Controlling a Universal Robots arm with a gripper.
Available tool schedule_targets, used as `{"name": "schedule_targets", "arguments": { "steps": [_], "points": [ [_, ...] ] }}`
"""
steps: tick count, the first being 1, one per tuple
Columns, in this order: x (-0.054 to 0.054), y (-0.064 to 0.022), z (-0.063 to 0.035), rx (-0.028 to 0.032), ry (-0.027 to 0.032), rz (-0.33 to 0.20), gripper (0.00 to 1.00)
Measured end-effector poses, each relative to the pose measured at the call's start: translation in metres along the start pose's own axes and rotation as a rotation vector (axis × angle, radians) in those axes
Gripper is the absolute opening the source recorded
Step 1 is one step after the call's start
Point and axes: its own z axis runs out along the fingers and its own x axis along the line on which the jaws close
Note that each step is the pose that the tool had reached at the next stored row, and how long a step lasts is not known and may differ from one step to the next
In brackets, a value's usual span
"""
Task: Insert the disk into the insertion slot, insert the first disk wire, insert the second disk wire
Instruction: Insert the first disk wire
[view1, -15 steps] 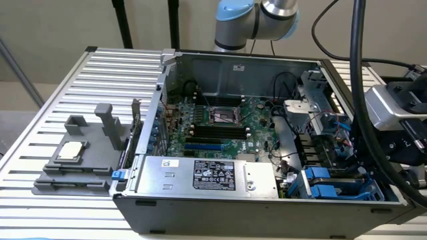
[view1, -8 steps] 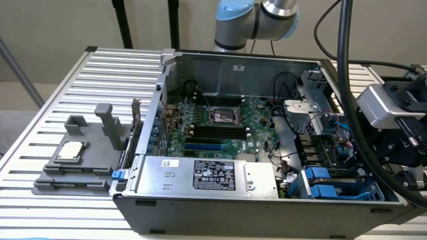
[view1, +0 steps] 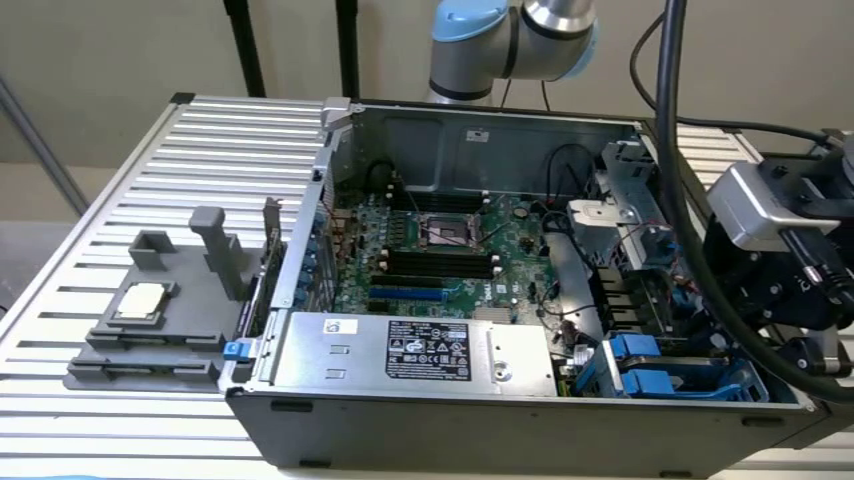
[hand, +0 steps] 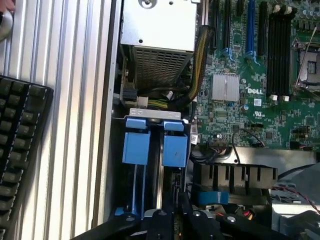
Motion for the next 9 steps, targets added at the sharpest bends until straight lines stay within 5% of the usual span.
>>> {"name": "schedule_targets", "arguments": {
  "steps": [9],
  "points": [
    [-0.0018, -0.0002, 0.0012, 0.0049, 0.0011, 0.051, 0.16]
  ]
}}
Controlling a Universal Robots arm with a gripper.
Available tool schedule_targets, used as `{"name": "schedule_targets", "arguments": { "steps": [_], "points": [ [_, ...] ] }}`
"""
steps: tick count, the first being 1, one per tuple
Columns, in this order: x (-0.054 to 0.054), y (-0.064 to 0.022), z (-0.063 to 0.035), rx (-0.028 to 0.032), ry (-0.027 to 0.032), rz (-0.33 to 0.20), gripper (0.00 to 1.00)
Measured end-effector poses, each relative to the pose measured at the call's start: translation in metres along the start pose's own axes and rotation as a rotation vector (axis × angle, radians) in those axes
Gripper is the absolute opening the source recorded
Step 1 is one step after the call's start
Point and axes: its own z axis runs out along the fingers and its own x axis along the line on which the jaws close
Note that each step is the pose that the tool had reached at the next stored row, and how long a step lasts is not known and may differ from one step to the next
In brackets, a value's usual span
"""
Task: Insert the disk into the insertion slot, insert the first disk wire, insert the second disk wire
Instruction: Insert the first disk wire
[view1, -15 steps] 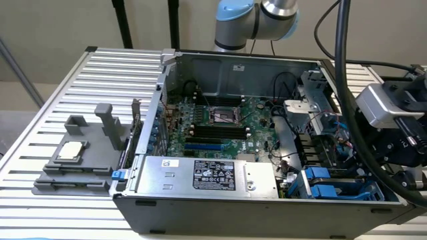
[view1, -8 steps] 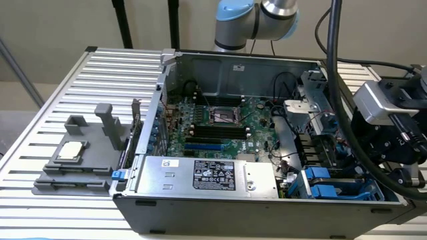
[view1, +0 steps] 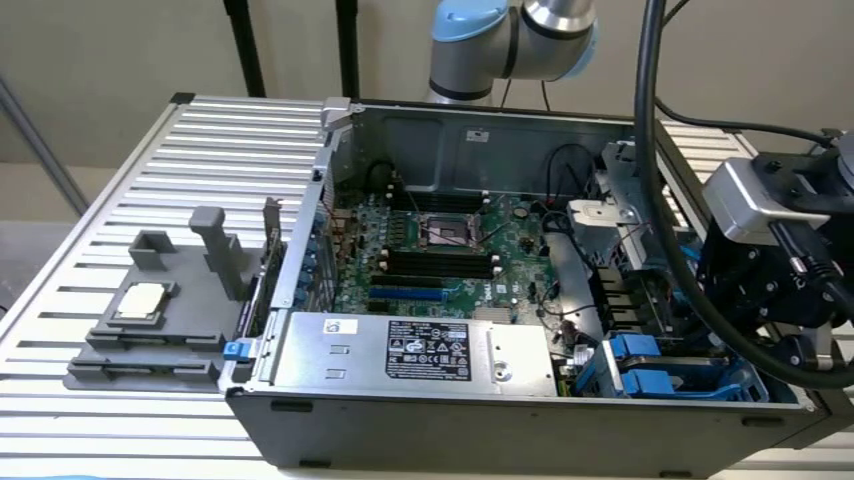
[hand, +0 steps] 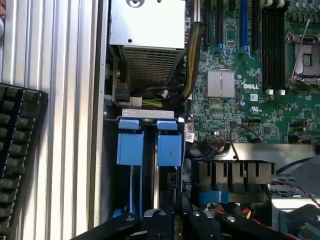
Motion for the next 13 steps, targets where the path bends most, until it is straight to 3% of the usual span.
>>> {"name": "schedule_targets", "arguments": {
  "steps": [13],
  "points": [
    [-0.0028, -0.0001, 0.0031, 0.0031, 0.0107, 0.035, 0.16]
  ]
}}
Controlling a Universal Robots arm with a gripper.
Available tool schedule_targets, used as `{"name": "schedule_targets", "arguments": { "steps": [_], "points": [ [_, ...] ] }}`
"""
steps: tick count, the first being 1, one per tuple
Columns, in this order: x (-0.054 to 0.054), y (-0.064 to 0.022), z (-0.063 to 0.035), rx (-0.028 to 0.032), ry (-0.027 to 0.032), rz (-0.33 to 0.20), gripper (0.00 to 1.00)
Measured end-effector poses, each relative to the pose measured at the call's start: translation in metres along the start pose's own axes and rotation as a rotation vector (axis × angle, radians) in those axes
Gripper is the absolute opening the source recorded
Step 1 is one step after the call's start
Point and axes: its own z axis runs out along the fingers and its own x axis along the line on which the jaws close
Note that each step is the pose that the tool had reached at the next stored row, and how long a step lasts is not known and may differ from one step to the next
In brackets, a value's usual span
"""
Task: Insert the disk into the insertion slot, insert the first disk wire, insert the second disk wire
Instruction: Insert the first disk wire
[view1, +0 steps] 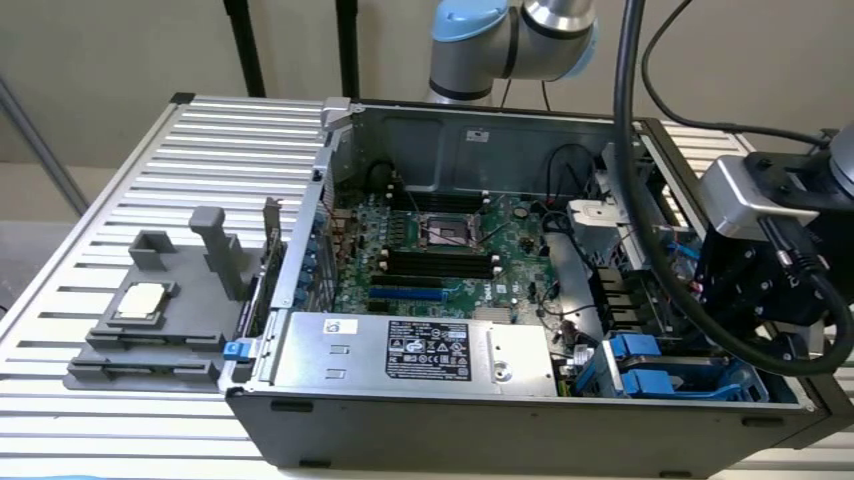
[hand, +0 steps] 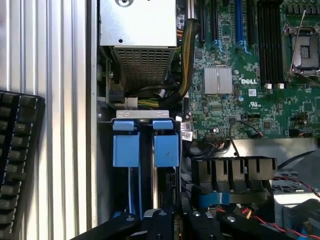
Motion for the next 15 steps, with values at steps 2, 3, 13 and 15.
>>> {"name": "schedule_targets", "arguments": {
  "steps": [2, 3, 13, 15],
  "points": [
    [-0.0003, 0.0, 0.0005, 0.0002, 0.0035, 0.001, 0.16],
    [-0.0005, 0.0, 0.0009, 0.0003, 0.0054, 0.002, 0.16],
    [-0.0021, -0.0003, 0.004, -0.0019, 0.0188, 0.005, 0.16],
    [-0.0021, -0.0003, 0.0046, -0.0036, 0.0177, 0.005, 0.18]
  ]
}}
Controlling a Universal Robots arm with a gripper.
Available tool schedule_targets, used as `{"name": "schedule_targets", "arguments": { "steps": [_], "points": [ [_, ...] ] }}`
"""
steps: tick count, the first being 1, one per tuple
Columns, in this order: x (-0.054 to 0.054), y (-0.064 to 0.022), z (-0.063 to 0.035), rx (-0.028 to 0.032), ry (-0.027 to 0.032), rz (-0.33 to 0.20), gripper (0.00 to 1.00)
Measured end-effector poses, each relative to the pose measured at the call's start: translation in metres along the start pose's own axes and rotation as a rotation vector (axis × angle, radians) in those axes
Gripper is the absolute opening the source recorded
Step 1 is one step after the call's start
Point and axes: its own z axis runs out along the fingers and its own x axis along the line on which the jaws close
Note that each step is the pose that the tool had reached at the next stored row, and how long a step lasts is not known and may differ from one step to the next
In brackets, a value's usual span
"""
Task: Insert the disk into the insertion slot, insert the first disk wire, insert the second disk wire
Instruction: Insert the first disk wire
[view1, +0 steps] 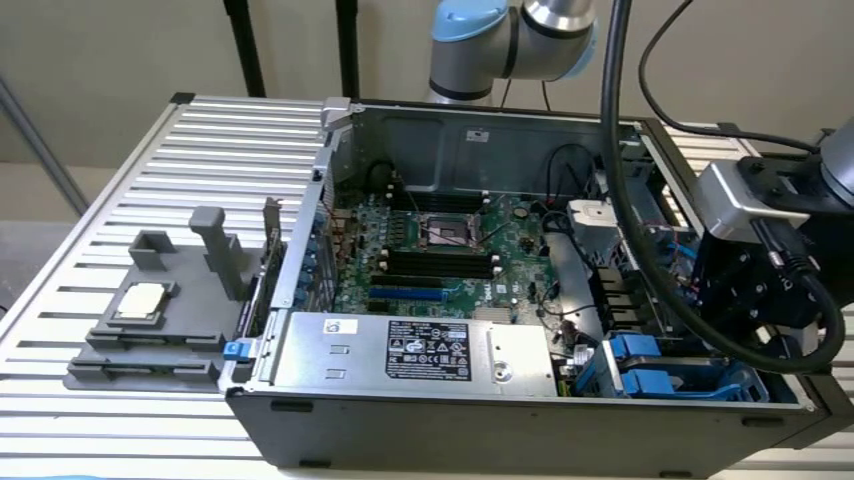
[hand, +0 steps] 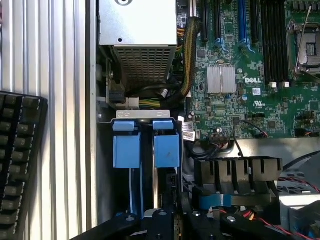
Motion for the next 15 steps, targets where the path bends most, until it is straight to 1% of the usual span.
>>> {"name": "schedule_targets", "arguments": {
  "steps": [2, 3, 9, 13, 15],
  "points": [
    [0.0, 0.0002, -0.003, -0.0017, 0.0009, 0.0, 0.18],
    [0.0, 0.0003, -0.0055, -0.0025, 0.0009, 0.0, 0.25],
    [-0.001, 0.0017, -0.0211, -0.0051, 0.0013, 0.0, 0.25],
    [-0.002, 0.0032, -0.0359, -0.006, 0.0014, 0.001, 0.25],
    [-0.002, 0.0055, -0.0414, -0.0061, 0.0014, 0.0, 0.25]
  ]
}}
